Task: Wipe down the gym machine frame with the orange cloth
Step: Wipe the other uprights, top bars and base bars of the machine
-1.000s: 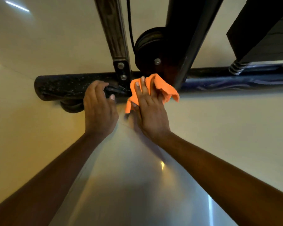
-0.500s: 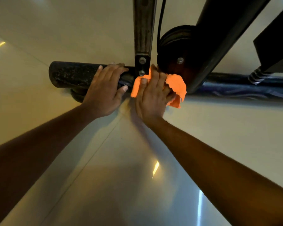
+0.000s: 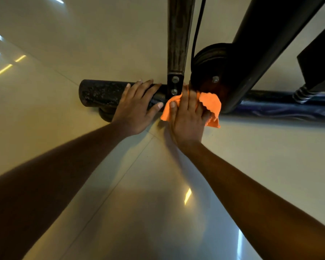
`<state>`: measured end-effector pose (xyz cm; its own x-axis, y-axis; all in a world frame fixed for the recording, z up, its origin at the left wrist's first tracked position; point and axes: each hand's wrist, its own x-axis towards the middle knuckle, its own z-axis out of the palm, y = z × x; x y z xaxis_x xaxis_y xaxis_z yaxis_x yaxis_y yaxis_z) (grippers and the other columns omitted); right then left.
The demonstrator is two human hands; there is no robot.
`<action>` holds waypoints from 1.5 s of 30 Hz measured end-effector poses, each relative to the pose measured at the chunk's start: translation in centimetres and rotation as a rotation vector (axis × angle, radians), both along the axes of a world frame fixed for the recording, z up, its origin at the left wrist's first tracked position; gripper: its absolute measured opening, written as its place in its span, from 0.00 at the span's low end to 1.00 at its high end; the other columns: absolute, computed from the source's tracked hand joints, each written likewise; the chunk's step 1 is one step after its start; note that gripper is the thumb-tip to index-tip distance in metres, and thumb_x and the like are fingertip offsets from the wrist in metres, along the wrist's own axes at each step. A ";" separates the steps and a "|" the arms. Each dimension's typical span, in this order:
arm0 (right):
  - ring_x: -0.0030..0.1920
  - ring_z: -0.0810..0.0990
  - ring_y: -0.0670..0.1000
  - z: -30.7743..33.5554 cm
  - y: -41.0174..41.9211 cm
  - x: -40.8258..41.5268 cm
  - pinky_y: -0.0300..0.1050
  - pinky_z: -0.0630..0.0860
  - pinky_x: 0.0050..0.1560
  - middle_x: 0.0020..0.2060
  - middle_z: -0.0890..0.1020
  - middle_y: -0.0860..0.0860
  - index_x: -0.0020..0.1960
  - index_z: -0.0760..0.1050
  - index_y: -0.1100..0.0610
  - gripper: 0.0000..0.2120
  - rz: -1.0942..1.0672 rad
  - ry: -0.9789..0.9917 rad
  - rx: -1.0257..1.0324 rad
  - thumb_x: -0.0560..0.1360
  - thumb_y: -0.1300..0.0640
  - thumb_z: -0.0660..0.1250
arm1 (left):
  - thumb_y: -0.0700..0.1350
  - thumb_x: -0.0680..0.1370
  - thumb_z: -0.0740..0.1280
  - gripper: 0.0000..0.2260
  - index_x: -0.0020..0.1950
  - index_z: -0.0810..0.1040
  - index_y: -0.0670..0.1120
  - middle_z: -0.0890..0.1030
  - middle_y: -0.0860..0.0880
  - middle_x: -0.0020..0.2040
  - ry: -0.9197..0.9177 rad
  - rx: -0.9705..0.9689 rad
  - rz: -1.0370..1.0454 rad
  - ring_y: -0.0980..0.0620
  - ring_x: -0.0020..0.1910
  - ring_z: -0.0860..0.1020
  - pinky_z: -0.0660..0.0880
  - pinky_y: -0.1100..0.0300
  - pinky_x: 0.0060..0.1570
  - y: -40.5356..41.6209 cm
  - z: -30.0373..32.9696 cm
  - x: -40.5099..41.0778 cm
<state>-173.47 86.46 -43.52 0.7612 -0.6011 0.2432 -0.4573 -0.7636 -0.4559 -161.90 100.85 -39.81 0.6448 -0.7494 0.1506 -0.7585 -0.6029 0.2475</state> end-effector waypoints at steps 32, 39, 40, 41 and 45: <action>0.87 0.51 0.65 4.6 4.3 3.2 0.64 0.48 0.87 0.86 0.60 0.58 0.87 0.60 0.56 0.29 0.546 0.091 -0.297 0.90 0.42 0.50 | 0.61 0.85 0.58 0.27 0.82 0.70 0.52 0.63 0.38 0.84 0.046 -0.149 0.422 0.37 0.82 0.62 0.64 0.36 0.79 11.1 0.2 2.3; 0.84 0.60 0.66 3.8 6.5 7.8 0.70 0.56 0.82 0.85 0.64 0.56 0.85 0.60 0.57 0.28 0.483 0.172 -0.362 0.90 0.43 0.48 | 0.57 0.85 0.63 0.28 0.85 0.64 0.52 0.54 0.40 0.87 0.187 -0.220 0.429 0.36 0.85 0.52 0.58 0.36 0.82 11.0 -1.0 2.8; 0.83 0.61 0.65 4.2 6.7 8.7 0.70 0.57 0.82 0.84 0.65 0.57 0.83 0.62 0.57 0.27 0.502 0.179 -0.328 0.90 0.43 0.49 | 0.55 0.86 0.64 0.28 0.86 0.63 0.52 0.53 0.41 0.87 0.196 -0.233 0.448 0.36 0.86 0.52 0.57 0.38 0.83 10.9 -1.0 2.9; 0.83 0.61 0.65 4.6 6.8 9.2 0.69 0.58 0.82 0.84 0.64 0.57 0.83 0.63 0.56 0.27 0.522 0.183 -0.302 0.90 0.43 0.50 | 0.54 0.86 0.65 0.28 0.86 0.62 0.51 0.53 0.41 0.87 0.203 -0.248 0.472 0.37 0.86 0.52 0.57 0.39 0.83 10.9 -1.0 3.3; 0.86 0.53 0.67 4.1 4.4 6.6 0.71 0.50 0.83 0.87 0.54 0.56 0.88 0.56 0.48 0.31 0.524 0.211 -0.384 0.89 0.37 0.49 | 0.50 0.86 0.66 0.32 0.87 0.56 0.46 0.55 0.41 0.85 0.378 -0.436 0.588 0.41 0.84 0.59 0.60 0.52 0.81 10.5 -0.3 3.7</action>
<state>-166.89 90.82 -39.38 0.9829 -0.0406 0.1797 -0.0321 -0.9982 -0.0499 -158.23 111.33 -40.08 0.9792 -0.1980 0.0444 -0.1677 -0.6665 0.7264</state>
